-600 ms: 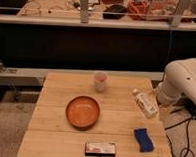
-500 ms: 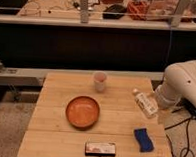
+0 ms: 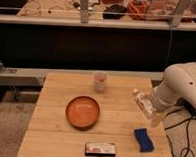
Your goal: Move the arm in a circular motion
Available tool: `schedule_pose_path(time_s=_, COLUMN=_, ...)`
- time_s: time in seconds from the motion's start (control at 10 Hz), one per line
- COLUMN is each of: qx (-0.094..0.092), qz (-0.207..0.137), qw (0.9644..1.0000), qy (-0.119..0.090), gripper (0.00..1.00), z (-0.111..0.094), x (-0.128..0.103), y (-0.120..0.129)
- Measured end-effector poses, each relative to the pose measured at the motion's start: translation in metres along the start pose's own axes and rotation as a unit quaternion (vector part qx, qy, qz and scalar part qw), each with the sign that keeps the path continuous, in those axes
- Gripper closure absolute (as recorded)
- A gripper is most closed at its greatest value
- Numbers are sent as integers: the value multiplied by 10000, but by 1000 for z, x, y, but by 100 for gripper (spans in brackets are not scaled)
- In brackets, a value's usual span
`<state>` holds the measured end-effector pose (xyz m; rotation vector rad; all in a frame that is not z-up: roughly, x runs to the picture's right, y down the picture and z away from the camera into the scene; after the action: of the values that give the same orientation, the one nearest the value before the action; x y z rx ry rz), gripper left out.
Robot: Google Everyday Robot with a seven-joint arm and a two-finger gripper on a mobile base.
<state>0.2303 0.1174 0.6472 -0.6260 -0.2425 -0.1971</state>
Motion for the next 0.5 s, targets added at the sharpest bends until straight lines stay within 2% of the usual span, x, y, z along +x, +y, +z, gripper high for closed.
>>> schedule_pose_path(time_s=0.2, qx=48, qz=-567, qw=9984, qy=-60, gripper=20, z=-7, x=-49, y=-22)
schedule_pose_path(time_s=0.3, qx=54, qz=-848, qw=9963, qy=-87, gripper=20, z=-9, x=-73, y=-30)
schedule_pose_path(time_s=0.4, qx=52, qz=-1139, qw=9934, qy=-111, gripper=20, z=-10, x=-96, y=-36)
schedule_pose_path(time_s=0.5, qx=48, qz=-1523, qw=9882, qy=-132, gripper=20, z=-12, x=-125, y=-43)
